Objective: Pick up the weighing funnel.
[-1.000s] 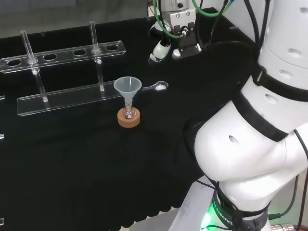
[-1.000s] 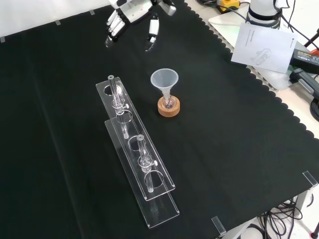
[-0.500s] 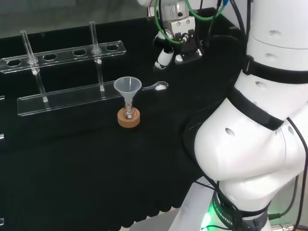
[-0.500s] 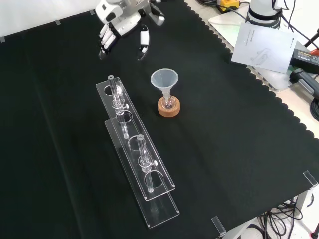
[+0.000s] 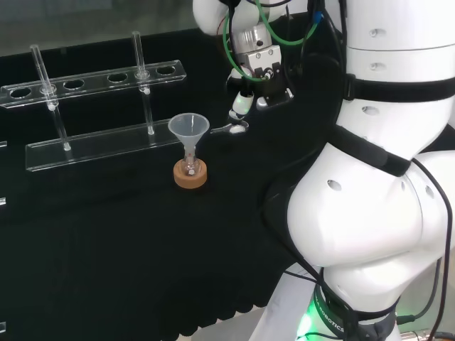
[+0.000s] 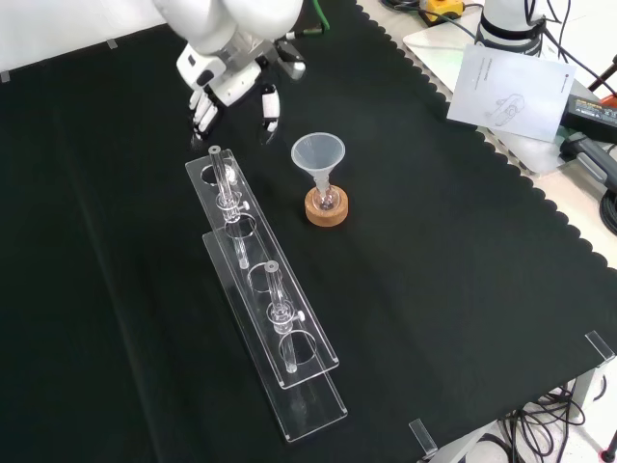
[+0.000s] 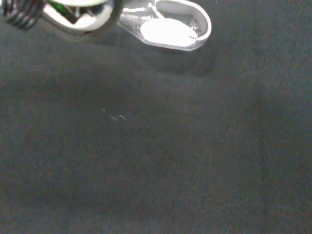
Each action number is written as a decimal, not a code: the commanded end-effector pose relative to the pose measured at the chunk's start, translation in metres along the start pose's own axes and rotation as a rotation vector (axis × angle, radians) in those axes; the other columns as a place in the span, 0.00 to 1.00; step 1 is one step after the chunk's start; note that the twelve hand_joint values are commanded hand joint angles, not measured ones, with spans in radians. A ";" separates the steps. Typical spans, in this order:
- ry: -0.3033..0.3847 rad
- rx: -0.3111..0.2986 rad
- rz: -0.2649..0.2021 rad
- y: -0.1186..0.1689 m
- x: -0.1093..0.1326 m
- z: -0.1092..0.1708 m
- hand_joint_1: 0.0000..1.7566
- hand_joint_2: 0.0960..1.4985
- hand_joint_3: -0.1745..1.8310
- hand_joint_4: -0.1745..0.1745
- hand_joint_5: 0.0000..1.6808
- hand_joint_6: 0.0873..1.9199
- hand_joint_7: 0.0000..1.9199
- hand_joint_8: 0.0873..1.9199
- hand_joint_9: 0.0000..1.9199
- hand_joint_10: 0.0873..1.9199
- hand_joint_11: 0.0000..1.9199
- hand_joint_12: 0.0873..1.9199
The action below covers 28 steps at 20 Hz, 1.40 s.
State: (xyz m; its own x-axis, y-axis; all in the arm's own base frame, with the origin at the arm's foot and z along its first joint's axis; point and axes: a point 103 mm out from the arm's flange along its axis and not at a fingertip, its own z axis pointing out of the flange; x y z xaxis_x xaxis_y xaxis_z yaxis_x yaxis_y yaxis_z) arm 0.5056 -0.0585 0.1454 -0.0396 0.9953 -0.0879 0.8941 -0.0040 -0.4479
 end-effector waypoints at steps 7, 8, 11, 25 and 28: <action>-0.061 0.046 -0.025 0.035 0.003 0.028 0.51 0.35 0.38 0.44 0.36 0.00 0.19 0.32 0.33 0.27 0.23 0.67; -0.068 0.052 -0.027 0.037 0.002 0.030 0.51 0.35 0.38 0.45 0.37 0.00 0.20 0.32 0.34 0.26 0.23 0.67; -0.081 0.051 -0.023 0.039 0.002 0.034 0.51 0.35 0.38 0.47 0.40 0.03 0.21 0.31 0.35 0.25 0.24 0.66; -0.131 0.028 0.059 0.056 -0.011 0.041 0.52 0.35 0.38 0.57 0.44 0.27 0.24 0.30 0.37 0.23 0.26 0.65; -0.140 0.011 0.064 0.059 -0.010 0.041 0.53 0.36 0.38 0.57 0.43 0.30 0.25 0.30 0.37 0.23 0.26 0.65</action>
State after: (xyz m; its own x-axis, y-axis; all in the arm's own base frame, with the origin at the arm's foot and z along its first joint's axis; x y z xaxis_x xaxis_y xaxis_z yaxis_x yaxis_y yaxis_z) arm 0.5367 -0.0701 0.0841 -0.0522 0.9735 -0.2228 0.8835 -0.0590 -0.4647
